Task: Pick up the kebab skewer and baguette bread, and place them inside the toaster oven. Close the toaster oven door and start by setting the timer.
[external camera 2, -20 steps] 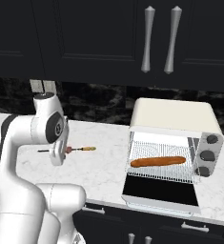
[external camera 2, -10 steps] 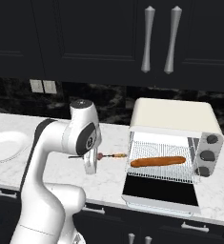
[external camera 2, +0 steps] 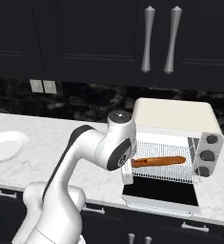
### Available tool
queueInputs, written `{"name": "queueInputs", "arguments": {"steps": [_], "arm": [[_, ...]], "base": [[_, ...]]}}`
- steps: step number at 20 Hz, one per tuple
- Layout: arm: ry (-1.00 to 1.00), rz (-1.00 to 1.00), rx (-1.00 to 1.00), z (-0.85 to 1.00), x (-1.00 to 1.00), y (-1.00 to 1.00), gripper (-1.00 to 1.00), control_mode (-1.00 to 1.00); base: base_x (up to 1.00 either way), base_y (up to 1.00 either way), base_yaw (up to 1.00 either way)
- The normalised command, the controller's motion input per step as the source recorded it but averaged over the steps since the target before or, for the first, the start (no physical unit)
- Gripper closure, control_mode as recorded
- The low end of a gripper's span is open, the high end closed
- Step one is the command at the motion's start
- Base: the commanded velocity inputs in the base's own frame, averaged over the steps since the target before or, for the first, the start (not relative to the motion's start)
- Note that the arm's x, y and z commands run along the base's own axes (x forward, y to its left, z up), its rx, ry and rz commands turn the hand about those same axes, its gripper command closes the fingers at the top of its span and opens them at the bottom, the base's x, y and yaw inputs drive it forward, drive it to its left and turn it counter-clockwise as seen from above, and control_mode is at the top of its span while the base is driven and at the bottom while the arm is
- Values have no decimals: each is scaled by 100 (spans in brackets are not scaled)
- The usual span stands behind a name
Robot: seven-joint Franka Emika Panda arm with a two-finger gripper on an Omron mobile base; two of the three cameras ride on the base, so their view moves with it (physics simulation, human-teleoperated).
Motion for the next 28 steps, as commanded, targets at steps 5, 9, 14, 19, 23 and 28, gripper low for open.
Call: {"name": "queueInputs", "arguments": {"steps": [5, 9, 14, 19, 23, 28], "arm": [[0, 5, 2, 0, 3, -100, 100, -100], [0, 9, 5, -6, 46, -94, 100, -100], [0, 0, 8, -23, 84, -46, 100, -100], [0, 0, 12, -46, 41, -34, 100, -100], [0, 0, 6, -43, 14, -9, 100, -100], [0, 0, 1, -21, 16, -3, 100, -100]], "base": [[0, 0, 0], [0, 0, 0], [0, 0, 0], [0, 0, 0], [0, 0, 0], [0, 0, 0]]}}
